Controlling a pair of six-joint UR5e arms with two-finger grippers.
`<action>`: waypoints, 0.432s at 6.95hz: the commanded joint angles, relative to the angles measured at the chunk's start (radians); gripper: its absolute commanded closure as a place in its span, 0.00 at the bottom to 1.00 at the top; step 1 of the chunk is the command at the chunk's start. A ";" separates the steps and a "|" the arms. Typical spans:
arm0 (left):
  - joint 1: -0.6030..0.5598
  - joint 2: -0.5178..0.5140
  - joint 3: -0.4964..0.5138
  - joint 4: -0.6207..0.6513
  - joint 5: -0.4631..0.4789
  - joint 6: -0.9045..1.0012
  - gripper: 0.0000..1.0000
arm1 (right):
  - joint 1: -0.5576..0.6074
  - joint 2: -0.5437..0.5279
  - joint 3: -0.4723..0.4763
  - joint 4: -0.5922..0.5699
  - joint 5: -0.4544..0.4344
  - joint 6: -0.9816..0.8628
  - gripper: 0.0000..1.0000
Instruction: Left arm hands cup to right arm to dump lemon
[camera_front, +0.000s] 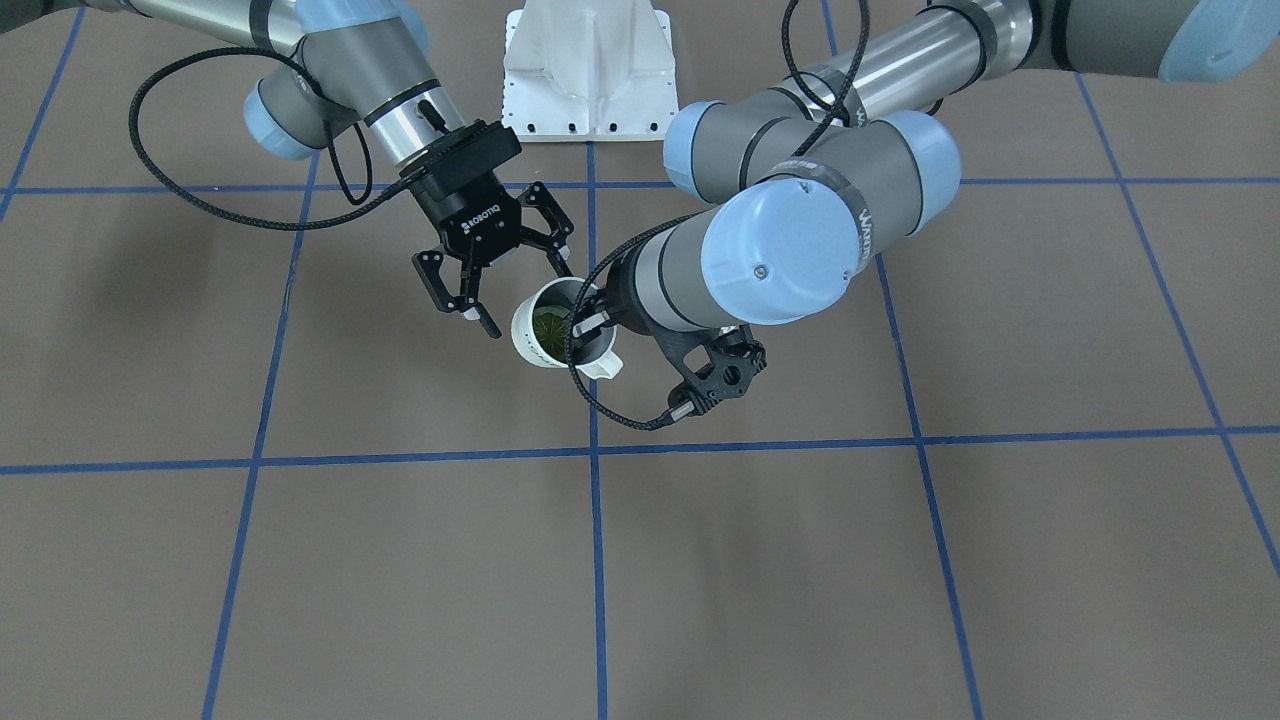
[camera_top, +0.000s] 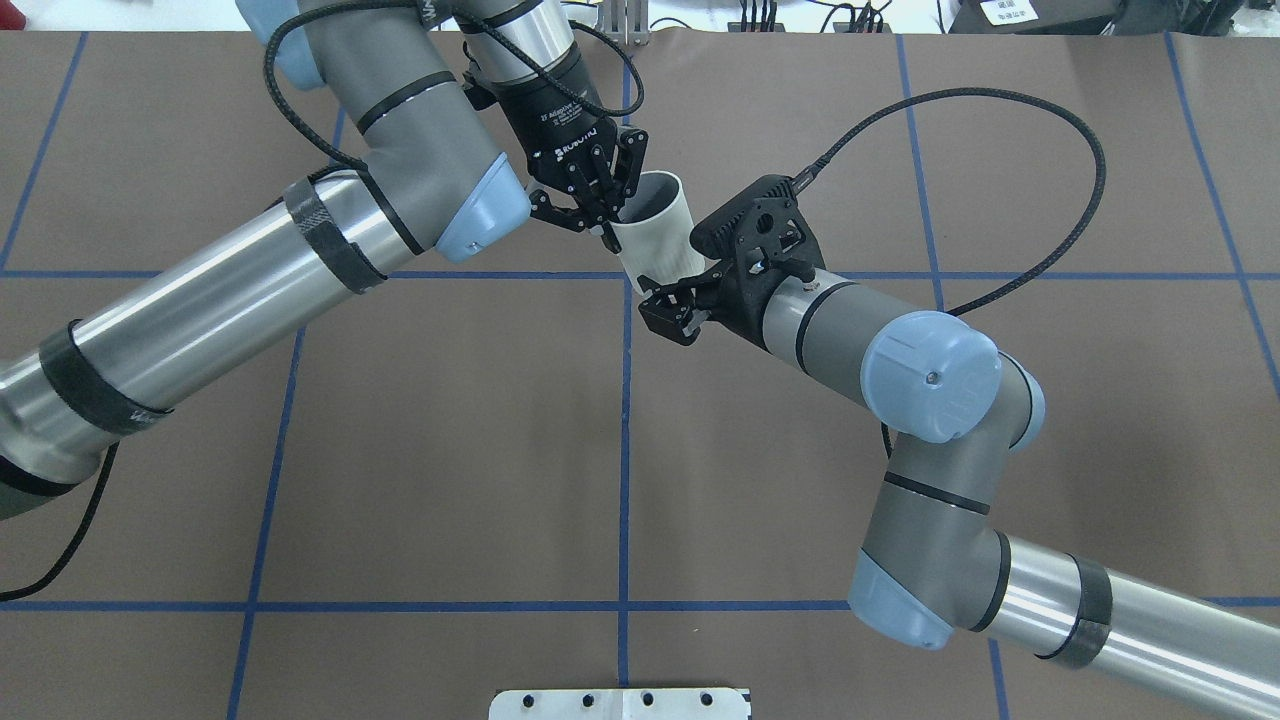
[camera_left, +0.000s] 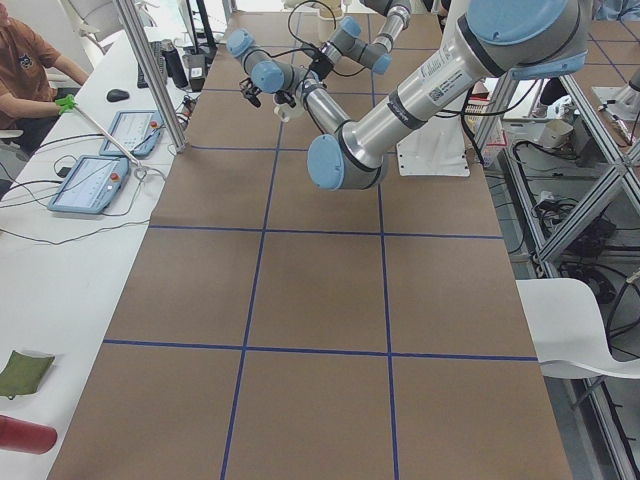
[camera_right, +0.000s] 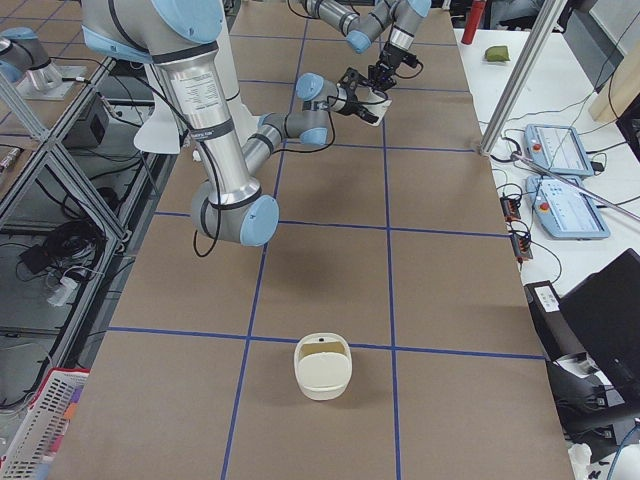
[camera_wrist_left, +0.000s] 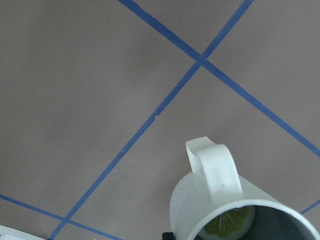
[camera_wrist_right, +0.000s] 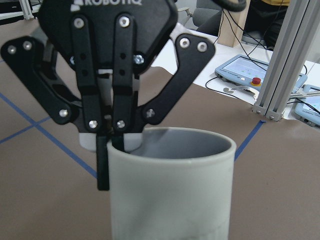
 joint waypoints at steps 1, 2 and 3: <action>0.011 -0.009 -0.002 -0.007 -0.002 -0.021 1.00 | 0.000 0.000 -0.002 0.002 0.000 0.002 0.01; 0.022 -0.012 -0.002 -0.024 -0.002 -0.040 1.00 | 0.000 0.000 0.000 0.002 0.000 0.002 0.01; 0.027 -0.012 -0.002 -0.054 0.000 -0.067 1.00 | 0.000 0.000 -0.002 0.002 0.000 0.002 0.01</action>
